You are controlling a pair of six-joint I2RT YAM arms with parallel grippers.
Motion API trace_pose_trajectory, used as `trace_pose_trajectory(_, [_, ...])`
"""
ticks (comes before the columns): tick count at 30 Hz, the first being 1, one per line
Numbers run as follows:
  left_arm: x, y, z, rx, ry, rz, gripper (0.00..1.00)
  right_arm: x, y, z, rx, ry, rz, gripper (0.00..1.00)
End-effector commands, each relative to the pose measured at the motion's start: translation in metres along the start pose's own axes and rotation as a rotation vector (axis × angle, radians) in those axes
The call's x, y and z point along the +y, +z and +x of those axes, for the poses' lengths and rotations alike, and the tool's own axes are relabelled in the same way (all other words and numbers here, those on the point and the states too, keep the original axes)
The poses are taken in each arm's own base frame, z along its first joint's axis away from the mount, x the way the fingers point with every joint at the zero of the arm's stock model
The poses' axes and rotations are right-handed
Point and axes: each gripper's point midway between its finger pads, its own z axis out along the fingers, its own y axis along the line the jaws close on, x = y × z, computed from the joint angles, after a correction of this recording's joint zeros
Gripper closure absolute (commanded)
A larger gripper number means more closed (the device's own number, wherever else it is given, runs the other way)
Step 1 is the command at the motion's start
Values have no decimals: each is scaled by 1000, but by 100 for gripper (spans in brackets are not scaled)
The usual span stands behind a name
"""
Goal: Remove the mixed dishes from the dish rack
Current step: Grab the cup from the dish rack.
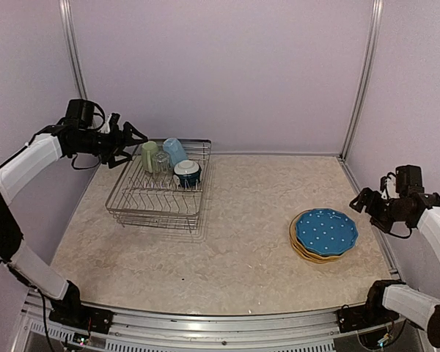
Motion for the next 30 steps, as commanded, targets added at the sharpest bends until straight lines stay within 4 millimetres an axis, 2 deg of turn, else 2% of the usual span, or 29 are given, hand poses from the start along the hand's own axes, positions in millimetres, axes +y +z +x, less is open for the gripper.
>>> trace_pose_trajectory(1, [21, 13, 9, 37, 97, -178, 8, 13, -9, -11, -52, -54, 8, 5])
trace_pose_trajectory(6, [39, 32, 11, 60, 194, -333, 7, 35, 2, -3, -47, -117, -20, 4])
trace_pose_trajectory(11, [61, 46, 5, 74, 224, -451, 4, 54, 11, 7, -36, -196, -42, 4])
trace_pose_trajectory(16, [70, 66, -6, 103, 241, -497, 3, 53, 9, 5, -60, -252, -26, 0])
trace_pose_trajectory(19, [67, 76, -20, 83, 267, -512, 3, 60, 7, 5, -73, -261, -67, 0])
trace_pose_trajectory(24, [71, 106, -40, 75, 289, -513, 4, 68, 7, 6, -63, -274, -110, 0])
trace_pose_trajectory(27, [79, 122, -52, 77, 301, -548, 1, 67, 4, 7, -66, -286, -109, 0])
trace_pose_trajectory(30, [89, 140, -54, 92, 312, -567, 1, 72, 0, 7, -91, -297, -149, 0])
